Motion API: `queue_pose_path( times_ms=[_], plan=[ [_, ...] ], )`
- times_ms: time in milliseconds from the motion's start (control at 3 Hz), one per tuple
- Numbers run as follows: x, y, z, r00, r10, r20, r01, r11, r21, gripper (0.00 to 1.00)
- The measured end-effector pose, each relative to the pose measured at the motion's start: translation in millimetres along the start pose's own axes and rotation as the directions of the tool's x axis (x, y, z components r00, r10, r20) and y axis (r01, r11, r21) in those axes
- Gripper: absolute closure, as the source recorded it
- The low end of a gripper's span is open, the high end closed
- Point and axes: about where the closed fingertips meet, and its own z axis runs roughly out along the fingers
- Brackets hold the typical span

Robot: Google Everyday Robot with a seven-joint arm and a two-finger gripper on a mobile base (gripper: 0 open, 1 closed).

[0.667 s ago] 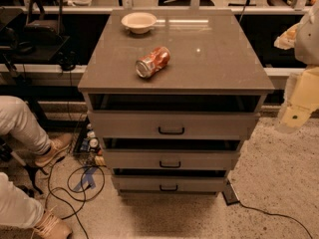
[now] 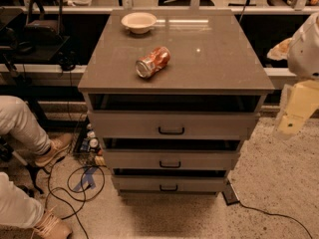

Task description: Open top drawer

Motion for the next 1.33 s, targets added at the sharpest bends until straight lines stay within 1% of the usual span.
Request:
queue_pose_path(
  times_ms=[333, 667, 1000, 1333],
  plan=[
    [11, -1, 50, 0.993, -0.067, 0.092, 0.072, 0.9961, -0.050, 0.00],
    [13, 10, 110, 0.964, -0.114, 0.240, 0.148, 0.9807, -0.128, 0.00],
    [13, 10, 110, 0.964, -0.114, 0.240, 0.148, 0.9807, -0.128, 0.00],
    [14, 8, 118, 0.955, -0.174, 0.240, 0.204, 0.9729, -0.108, 0.00]
  ],
)
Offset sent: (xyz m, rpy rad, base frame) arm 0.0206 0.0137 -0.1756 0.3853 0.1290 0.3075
